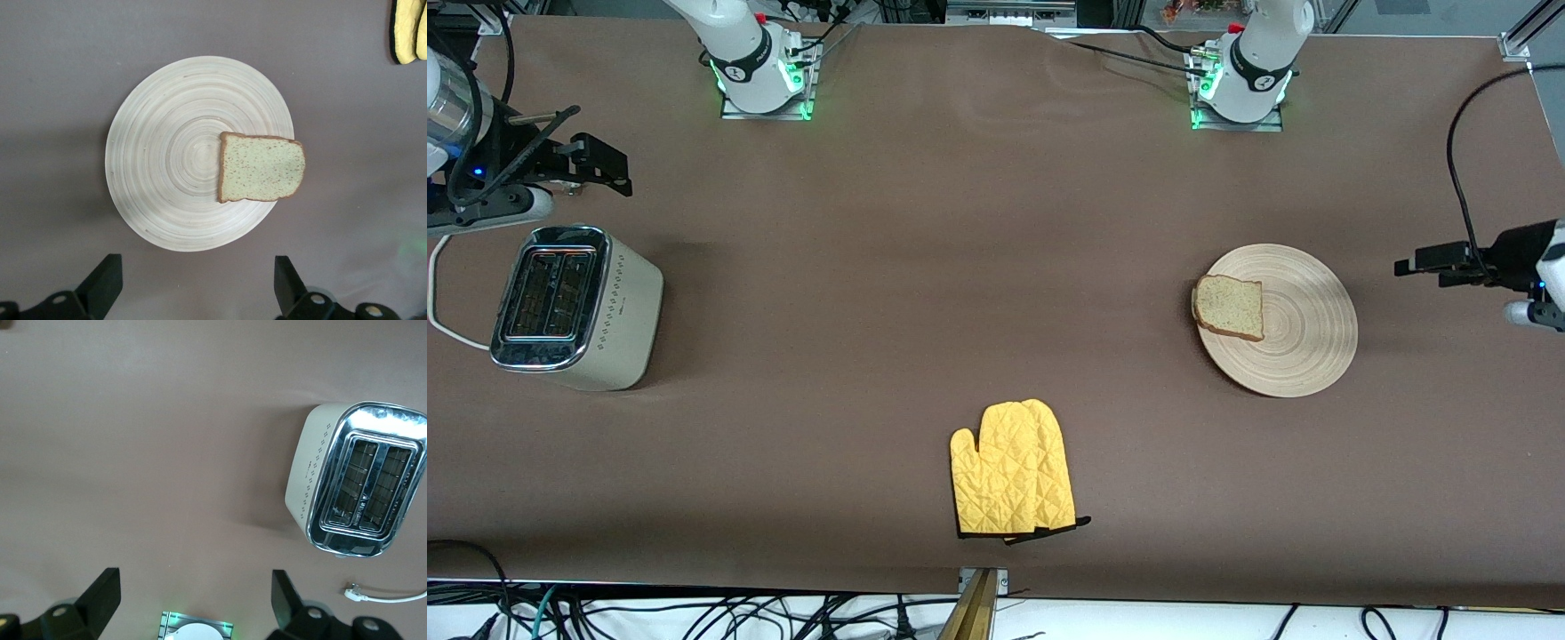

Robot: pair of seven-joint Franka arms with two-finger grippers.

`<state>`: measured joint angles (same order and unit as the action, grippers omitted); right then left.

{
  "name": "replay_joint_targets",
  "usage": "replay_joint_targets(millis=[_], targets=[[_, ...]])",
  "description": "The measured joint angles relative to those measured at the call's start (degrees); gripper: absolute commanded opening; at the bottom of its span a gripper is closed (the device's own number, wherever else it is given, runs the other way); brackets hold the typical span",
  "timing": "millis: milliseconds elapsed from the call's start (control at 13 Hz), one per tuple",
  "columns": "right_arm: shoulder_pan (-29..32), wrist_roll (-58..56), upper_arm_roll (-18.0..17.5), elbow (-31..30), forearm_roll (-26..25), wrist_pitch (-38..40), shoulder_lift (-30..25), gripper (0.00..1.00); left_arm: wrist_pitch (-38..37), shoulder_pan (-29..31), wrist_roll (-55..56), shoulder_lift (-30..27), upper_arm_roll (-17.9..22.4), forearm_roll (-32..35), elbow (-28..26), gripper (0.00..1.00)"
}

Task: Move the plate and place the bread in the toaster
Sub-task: 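Reach the left gripper to the wooden plate rim and grip it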

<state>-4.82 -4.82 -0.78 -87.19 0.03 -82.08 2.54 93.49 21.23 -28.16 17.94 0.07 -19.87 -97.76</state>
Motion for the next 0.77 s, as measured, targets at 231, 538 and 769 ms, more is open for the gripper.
replay_joint_targets(millis=[231, 538, 769], targets=[[-0.01, 0.0, -0.01, -0.15, 0.0, 0.0, 0.02, 1.0, 0.49, 7.46, -13.83, 10.34, 0.0, -8.37, 0.59, 1.0], [-0.01, 0.0, 0.0, -0.3, 0.0, 0.0, 0.04, 1.0, 0.59, 10.83, -24.85, 22.01, -0.13, -15.23, 3.15, 1.0], [-0.01, 0.0, 0.0, -0.42, 0.0, 0.0, 0.04, 1.0, 0.59, 10.91, -26.36, 26.12, -0.32, -20.25, 3.7, 0.38]])
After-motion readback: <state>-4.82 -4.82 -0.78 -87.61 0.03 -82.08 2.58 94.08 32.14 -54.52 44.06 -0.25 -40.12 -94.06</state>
